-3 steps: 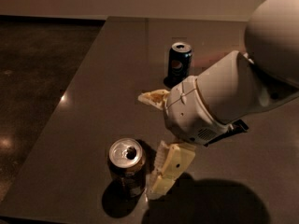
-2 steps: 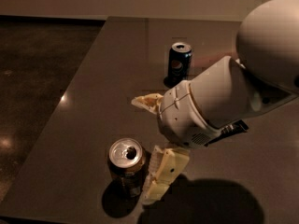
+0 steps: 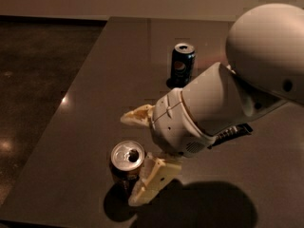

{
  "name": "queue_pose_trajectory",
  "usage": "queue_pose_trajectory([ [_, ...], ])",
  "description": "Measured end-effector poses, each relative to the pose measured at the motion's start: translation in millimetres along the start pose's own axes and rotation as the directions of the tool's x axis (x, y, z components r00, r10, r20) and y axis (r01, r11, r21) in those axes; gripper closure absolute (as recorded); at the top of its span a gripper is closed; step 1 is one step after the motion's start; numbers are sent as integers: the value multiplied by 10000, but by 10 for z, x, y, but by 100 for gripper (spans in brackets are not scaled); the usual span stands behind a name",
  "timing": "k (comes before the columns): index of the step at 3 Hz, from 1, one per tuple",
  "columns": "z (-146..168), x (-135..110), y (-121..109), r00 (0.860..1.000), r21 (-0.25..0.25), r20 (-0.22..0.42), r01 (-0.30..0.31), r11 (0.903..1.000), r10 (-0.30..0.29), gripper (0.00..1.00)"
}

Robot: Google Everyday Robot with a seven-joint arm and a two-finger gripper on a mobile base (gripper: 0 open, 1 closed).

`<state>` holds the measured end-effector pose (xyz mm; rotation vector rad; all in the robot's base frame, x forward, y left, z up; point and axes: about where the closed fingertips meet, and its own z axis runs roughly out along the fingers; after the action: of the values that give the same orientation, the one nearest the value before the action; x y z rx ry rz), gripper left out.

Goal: Move orange can near rxbar chocolate

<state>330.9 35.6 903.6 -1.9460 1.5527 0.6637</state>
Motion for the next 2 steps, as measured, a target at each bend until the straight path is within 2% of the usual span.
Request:
queue_pose_trajectory([
  [1,6,-37,32,10000,-202,61,43,9998,-42,42],
  [2,-93,-41,41,10000,-203,63,-12,9998,14,65],
])
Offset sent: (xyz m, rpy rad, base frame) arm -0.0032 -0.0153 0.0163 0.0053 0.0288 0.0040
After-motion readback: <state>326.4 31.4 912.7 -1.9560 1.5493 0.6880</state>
